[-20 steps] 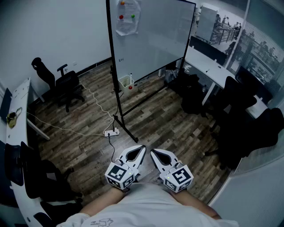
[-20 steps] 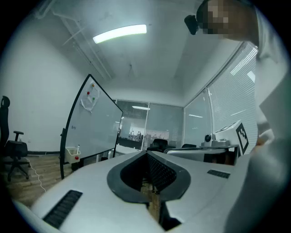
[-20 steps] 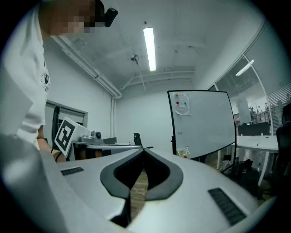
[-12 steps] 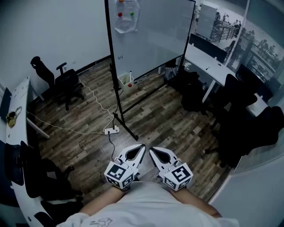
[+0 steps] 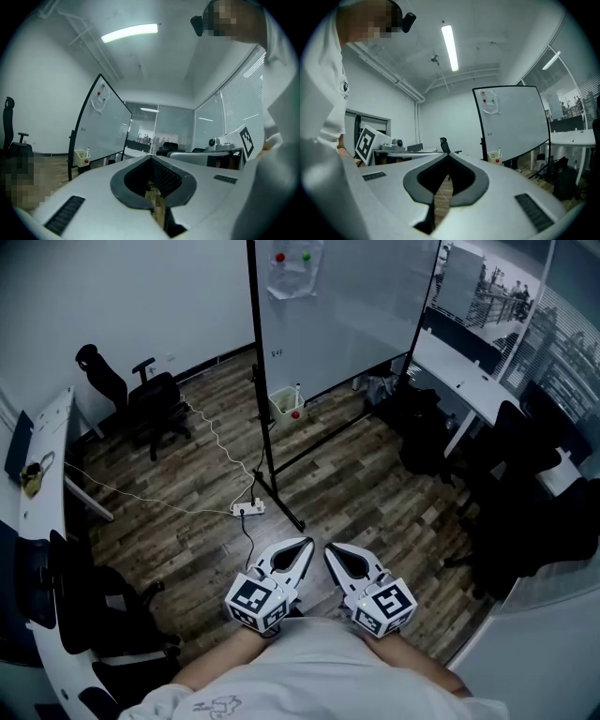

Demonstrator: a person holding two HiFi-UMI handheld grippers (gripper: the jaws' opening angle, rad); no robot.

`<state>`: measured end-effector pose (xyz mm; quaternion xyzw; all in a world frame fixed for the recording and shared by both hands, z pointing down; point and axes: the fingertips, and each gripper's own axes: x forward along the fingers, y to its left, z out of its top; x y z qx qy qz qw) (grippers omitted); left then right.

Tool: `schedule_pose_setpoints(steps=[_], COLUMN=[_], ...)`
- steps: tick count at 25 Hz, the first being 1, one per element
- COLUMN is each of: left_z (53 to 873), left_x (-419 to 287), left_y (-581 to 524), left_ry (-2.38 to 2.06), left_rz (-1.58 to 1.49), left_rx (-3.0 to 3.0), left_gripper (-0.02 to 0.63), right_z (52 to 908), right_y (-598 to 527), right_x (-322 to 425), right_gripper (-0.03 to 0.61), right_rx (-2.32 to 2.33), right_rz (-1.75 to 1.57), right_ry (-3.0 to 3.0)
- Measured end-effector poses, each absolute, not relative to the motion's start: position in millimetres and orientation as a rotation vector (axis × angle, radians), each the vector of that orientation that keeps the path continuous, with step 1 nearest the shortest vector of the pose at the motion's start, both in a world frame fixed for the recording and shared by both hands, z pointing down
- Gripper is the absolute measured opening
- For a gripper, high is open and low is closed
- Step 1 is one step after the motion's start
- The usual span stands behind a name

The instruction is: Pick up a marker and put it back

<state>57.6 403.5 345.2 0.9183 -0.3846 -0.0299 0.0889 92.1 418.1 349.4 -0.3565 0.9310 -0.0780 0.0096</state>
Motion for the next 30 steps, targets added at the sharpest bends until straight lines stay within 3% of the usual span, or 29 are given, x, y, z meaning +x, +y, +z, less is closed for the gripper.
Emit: schedule_pose_setpoints(steps=[21,30], left_z=[349.3,362.1], left_x=[-50.4,-55.2], left_y=[238.7,213.3], left_ry=[-1.011,-0.981], left_rz=[-0.069,-0.053], left_rx=[2.717,2.703], left_gripper=[0.005,0.005], right_z=[361.4,369.1], right_y=[256.2,226.6], right_x=[-23.6,-22.9], right_gripper=[0.012,0.012], right_rx=[-1.146,-1.194], right_rz=[-0.371,-0.415], right_ry=[2.881,2.853])
